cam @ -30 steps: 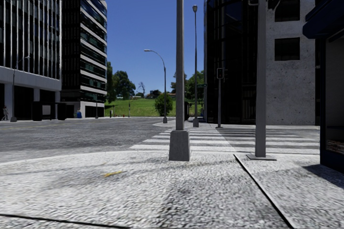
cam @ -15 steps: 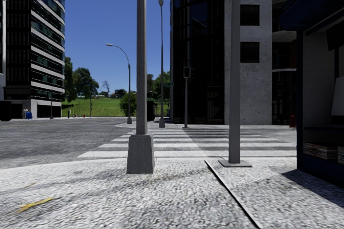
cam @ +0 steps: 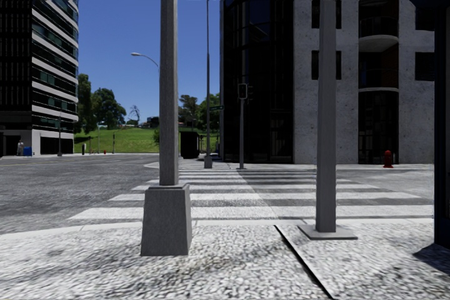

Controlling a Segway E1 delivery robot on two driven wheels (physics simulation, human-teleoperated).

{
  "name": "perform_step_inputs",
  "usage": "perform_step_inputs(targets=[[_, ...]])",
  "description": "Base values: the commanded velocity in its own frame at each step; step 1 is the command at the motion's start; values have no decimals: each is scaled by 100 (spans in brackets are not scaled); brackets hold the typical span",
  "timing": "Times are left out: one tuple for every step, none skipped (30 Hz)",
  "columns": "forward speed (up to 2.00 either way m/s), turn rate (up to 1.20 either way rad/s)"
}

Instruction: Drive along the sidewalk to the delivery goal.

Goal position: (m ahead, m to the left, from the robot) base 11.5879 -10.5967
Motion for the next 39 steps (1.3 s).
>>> perform_step_inputs(targets=[[128, -23], [128, -23], [128, -23], [128, -23], [128, -23], [128, -23], [128, -23], [128, -23], [128, -23], [128, -23], [128, -23], [128, -23], [128, -23], [128, -23], [128, -23], [128, -24], [128, -24], [128, -26], [128, -30], [128, -32], [128, -32], [128, -32], [128, -33], [128, -33], [128, -33], [128, -33], [128, -33], [127, -33], [127, -33], [127, -33], [127, -32], [127, -31], [127, -30], [127, -20], [125, 0], [123, 0], [123, 0], [120, 0], [120, 0]])
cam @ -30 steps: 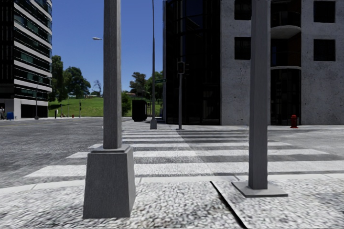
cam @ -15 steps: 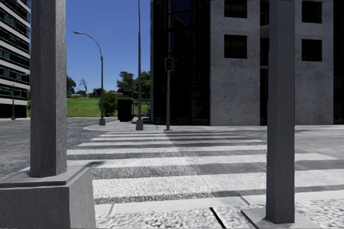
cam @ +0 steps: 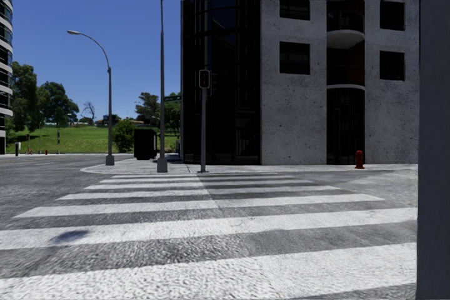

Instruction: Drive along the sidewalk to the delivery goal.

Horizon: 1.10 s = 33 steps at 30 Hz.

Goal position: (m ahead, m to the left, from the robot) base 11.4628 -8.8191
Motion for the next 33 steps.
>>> perform_step_inputs(targets=[[120, 0], [120, 0], [119, 0], [119, 0], [119, 0], [119, 0], [119, 0], [119, 0], [119, 0], [119, 0], [119, 0], [119, 0], [119, 0], [119, 0], [118, 0], [118, 0], [118, 0], [118, 0], [118, 0], [118, 0], [118, 0], [118, 0], [121, 0], [123, 0], [127, 0], [130, 0], [130, 0], [131, 0], [131, 0], [131, 0], [131, 0], [131, 0], [130, -13]])
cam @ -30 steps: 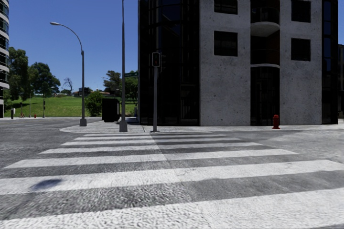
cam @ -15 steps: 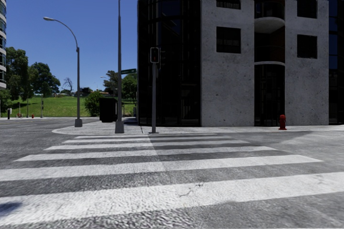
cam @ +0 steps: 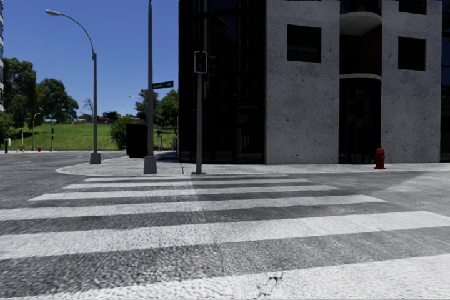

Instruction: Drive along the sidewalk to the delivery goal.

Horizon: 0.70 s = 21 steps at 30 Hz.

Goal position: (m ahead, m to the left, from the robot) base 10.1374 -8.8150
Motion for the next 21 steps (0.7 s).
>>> perform_step_inputs(targets=[[130, -20], [130, -20], [130, -23], [130, -23], [130, -23], [130, -23], [130, -23], [130, -23], [130, -23], [130, -23], [130, -23], [130, -23], [130, -23], [130, -23], [130, -23], [130, -23], [130, -23], [130, -23], [130, -23], [130, -23], [129, -23]])
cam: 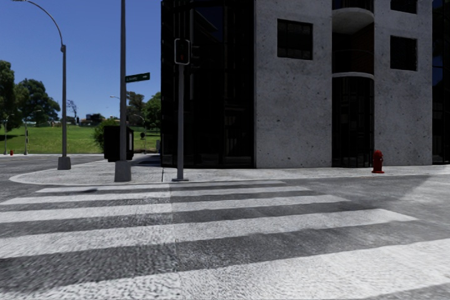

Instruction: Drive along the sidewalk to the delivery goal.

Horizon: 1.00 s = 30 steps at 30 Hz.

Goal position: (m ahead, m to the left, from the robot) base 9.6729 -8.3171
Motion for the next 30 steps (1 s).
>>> perform_step_inputs(targets=[[129, -23], [129, -23], [129, -23], [129, -23], [129, -23], [129, -23], [129, -23], [129, -23], [131, -23], [138, -14], [148, -7], [152, -4], [152, -4], [153, -3], [154, -3], [154, -3], [154, -3], [154, -3], [154, -3], [155, -3], [156, -3], [158, -3], [164, 0], [171, 0], [175, 0], [177, 0], [177, 0], [178, 0], [179, 0], [180, 0]])
